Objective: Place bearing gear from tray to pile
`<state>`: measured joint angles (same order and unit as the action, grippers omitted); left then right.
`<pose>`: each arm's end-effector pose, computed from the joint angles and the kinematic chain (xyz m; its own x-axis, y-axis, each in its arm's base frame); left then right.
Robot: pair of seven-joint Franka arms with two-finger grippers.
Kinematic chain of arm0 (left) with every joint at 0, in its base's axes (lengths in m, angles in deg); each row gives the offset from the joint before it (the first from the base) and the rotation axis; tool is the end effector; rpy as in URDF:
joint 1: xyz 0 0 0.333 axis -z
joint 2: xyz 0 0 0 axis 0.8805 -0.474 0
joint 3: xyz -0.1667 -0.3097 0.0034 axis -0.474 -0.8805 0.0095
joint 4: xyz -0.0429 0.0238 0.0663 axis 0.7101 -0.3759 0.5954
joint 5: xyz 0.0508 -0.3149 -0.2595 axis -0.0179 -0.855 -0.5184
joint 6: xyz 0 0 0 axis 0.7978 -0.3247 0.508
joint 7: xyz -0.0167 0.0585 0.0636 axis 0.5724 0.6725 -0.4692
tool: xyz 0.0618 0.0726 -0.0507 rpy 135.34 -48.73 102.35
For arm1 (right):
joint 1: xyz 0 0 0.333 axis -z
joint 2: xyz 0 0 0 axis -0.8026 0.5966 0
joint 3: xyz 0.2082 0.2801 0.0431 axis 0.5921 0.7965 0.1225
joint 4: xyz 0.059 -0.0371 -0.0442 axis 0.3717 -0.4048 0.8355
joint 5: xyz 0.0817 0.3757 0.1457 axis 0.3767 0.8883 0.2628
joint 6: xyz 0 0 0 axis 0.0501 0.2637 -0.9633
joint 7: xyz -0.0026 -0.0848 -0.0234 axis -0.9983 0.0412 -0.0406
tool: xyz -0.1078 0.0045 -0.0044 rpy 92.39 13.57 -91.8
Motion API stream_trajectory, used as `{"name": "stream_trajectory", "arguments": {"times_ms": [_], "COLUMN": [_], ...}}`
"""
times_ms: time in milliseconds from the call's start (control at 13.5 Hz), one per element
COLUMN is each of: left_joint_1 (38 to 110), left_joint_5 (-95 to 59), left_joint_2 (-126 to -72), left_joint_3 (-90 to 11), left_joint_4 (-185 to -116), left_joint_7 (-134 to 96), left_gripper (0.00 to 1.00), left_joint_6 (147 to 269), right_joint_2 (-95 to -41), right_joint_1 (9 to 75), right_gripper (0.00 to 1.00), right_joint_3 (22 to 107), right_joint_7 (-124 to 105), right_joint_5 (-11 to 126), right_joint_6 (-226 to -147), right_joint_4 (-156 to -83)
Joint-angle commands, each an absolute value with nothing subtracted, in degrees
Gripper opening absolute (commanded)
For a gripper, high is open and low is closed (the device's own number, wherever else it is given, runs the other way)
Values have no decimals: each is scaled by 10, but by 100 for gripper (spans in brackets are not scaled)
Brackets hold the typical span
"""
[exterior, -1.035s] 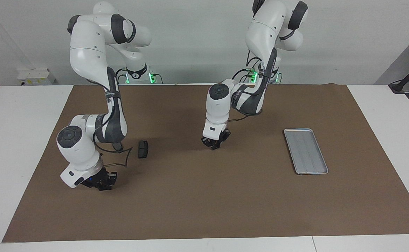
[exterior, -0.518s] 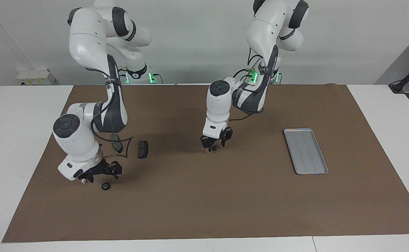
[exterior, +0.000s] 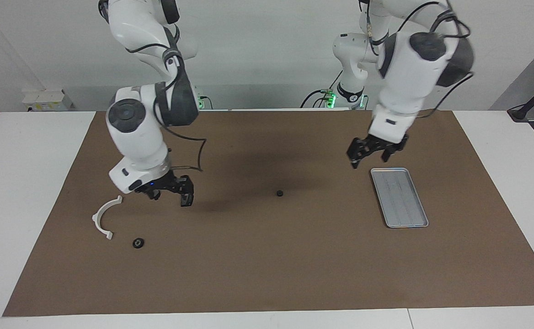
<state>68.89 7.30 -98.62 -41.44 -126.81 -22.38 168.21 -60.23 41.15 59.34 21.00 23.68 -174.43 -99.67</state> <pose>0.6262 -0.1301 0.6107 0.9915 0.1222 0.0450 0.1206 -0.9920 0.0367 0.6864 0.1656 0.4781 0.9904 -0.1375 -0.0140 -0.1367 -0.9895 0.0471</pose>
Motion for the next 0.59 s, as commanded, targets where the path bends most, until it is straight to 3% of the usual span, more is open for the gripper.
{"name": "stream_trajectory", "arguments": {"times_ms": [0, 148, 370, 518], "left_joint_1": [587, 546, 541, 548], "left_joint_5": [51, 50, 51, 51], "left_joint_2": [-992, -976, -934, -917], "left_joint_3": [-423, -423, -420, -422], "left_joint_4": [-1247, -1256, -1366, -1392], "left_joint_7": [-75, -4, 13, 9], "left_gripper": [100, 100, 100, 100], "left_joint_6": [1646, 1659, 1744, 1741], "right_joint_2": [-600, -580, -529, -497], "right_joint_1": [331, 268, 204, 183], "right_gripper": [100, 100, 100, 100], "right_joint_3": [593, 593, 591, 591], "right_joint_7": [382, 481, 603, 668], "right_joint_5": [245, 245, 236, 226], "right_joint_6": [-1771, -1824, -1869, -1914], "right_joint_4": [-1007, -1013, -1004, -1003]}}
